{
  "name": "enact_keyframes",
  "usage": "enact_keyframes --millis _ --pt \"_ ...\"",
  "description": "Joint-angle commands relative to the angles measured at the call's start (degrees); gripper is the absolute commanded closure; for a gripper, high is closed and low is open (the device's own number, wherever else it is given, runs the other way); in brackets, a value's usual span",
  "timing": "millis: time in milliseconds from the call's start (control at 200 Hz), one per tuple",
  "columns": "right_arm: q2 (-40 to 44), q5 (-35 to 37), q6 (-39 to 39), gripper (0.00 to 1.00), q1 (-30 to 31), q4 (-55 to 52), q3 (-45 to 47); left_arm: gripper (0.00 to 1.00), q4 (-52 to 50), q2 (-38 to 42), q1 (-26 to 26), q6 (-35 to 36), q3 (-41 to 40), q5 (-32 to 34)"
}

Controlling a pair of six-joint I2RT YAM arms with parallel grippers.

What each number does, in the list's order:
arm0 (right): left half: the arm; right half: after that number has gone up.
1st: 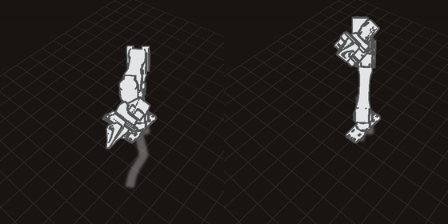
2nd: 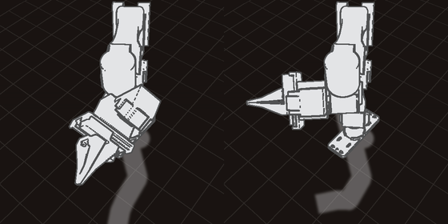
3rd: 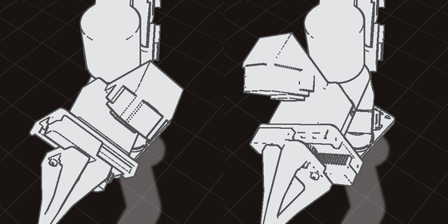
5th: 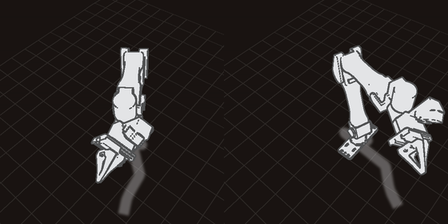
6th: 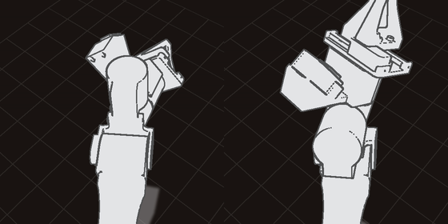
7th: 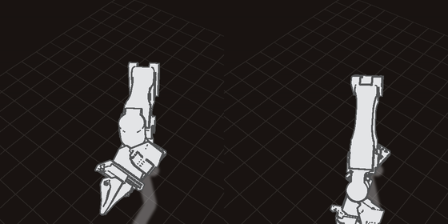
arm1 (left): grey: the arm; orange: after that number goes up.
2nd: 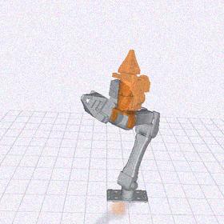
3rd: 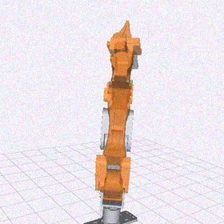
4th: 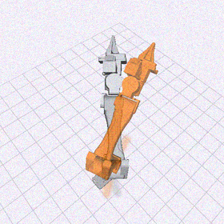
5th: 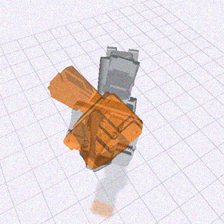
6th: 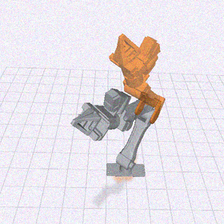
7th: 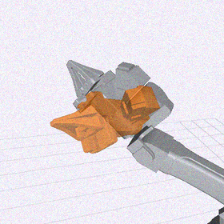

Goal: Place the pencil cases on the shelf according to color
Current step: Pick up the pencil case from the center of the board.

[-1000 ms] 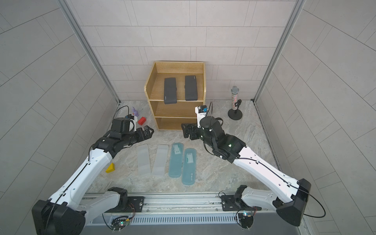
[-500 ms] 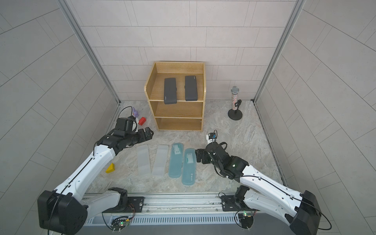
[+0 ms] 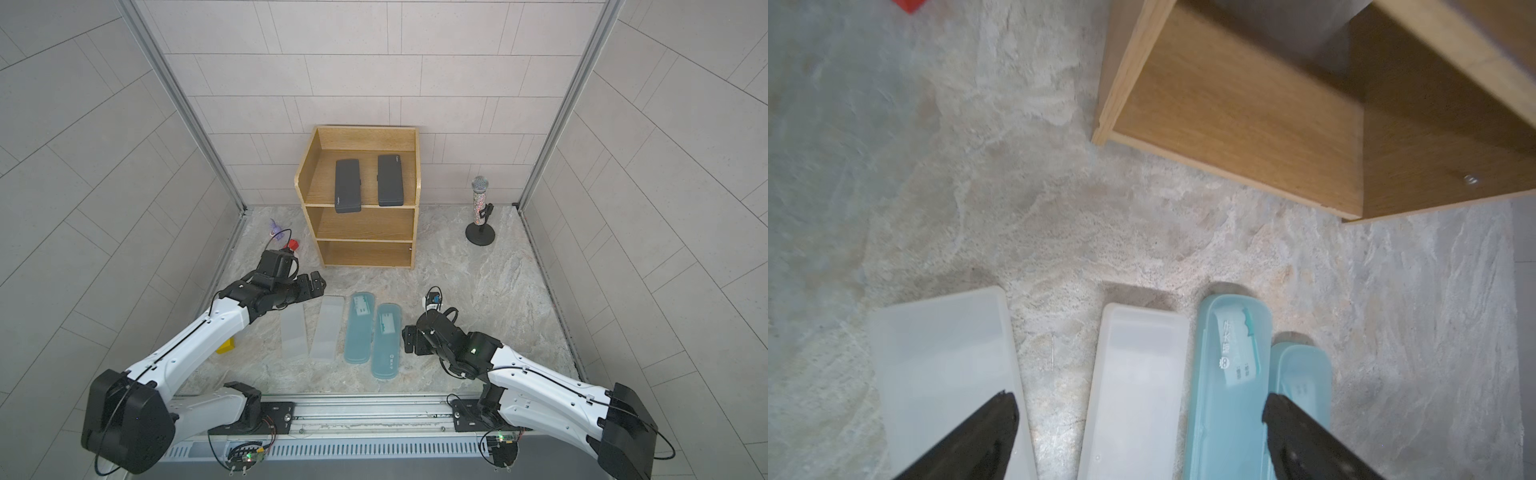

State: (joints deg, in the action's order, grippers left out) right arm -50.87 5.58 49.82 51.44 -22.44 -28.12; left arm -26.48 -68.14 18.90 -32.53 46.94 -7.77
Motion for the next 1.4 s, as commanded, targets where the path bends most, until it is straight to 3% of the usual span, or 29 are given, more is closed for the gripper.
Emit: enact_keyframes --millis 0,180,360,750,1071,1396 --pt "-3.06 1.86 3.59 0.04 2.87 4.22 1.35 0.0 0.89 1.89 -0.1 -1.35 -2.12 2.5" --pt "-14.08 2.47 6.31 0.03 8.15 11.86 -1.06 0.0 0.31 5.49 -0.09 -2.53 -3.78 0.75" --pt "-25.07 3.63 7.7 0.03 10.86 8.96 -8.93 0.0 0.04 6.5 -0.11 -2.27 -3.87 1.13" --pt "-34.61 4.87 8.75 0.02 12.18 5.09 -13.37 0.0 2.22 6.46 -0.09 -2.45 -4.44 -0.64" --pt "-33.97 9.95 11.31 0.01 11.94 -2.12 -12.54 0.0 2.04 8.13 0.08 -2.97 -4.88 -1.94" --pt "-26.84 6.96 10.01 0.0 11.84 1.32 -7.94 0.0 1.28 7.48 2.6 -3.31 -4.14 -0.9"
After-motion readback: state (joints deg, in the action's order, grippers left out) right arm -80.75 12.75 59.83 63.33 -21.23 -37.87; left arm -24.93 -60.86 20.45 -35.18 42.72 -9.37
